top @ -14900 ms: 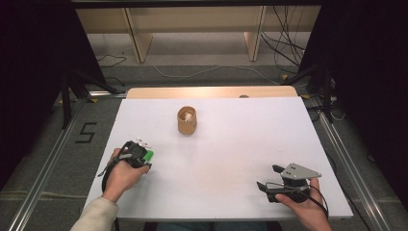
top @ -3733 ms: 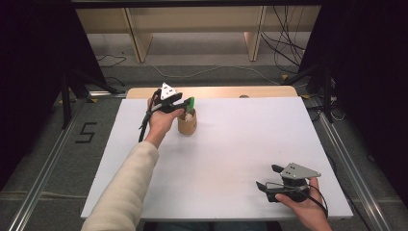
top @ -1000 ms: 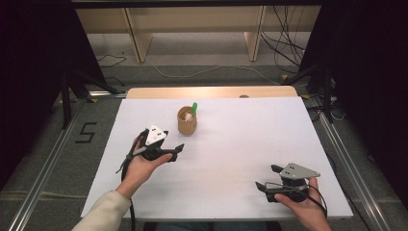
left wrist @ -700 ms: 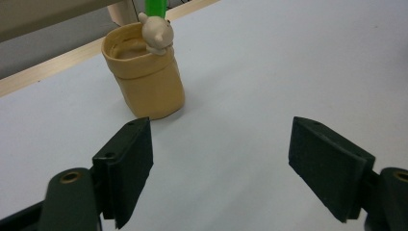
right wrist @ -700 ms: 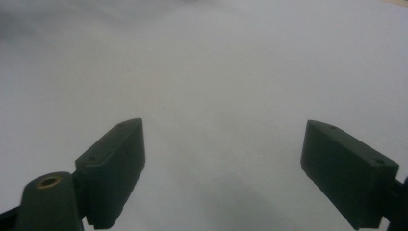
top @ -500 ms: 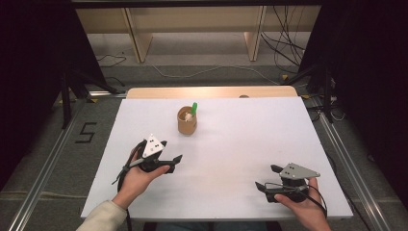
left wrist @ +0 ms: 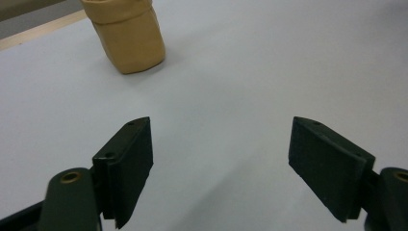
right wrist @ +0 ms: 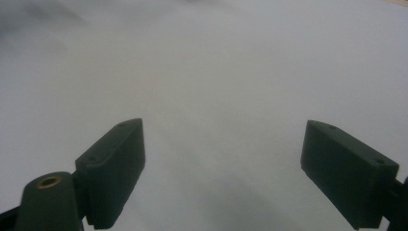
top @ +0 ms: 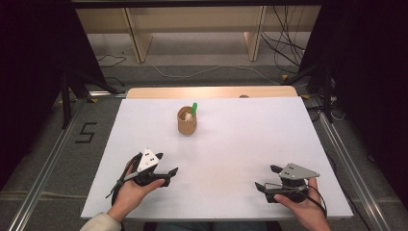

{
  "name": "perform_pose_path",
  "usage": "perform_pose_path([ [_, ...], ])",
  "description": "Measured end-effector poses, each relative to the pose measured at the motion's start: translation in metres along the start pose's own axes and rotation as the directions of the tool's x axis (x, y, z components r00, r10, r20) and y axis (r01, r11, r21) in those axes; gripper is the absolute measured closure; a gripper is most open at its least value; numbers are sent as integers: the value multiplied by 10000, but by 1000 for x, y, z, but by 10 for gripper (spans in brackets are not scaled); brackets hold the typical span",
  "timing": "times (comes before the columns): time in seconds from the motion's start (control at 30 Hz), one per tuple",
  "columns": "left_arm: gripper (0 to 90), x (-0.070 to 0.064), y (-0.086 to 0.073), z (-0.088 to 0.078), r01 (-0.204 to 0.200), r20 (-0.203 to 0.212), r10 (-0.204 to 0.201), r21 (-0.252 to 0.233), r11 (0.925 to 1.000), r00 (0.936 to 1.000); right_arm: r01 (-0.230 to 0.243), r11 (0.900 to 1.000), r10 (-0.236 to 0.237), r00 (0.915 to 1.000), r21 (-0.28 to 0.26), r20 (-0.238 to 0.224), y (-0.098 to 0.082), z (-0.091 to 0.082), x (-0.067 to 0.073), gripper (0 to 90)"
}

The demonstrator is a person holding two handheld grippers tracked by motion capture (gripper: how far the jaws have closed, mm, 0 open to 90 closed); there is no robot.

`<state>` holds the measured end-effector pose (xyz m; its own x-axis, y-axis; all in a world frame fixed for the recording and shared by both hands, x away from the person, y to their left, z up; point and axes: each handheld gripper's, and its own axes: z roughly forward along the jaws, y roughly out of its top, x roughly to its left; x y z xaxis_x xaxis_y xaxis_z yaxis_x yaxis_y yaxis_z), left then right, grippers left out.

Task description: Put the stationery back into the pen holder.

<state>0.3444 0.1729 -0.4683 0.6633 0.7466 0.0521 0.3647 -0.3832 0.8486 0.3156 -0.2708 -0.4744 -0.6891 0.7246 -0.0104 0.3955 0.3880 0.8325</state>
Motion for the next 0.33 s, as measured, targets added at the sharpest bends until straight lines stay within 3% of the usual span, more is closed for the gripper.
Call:
perform_pose_path([
  [0.33, 237, -3, -11, -5, 48, -34, -48, 117, 9999, 10000, 22, 10000, -22, 10000, 5, -40, 0, 0, 0, 164],
])
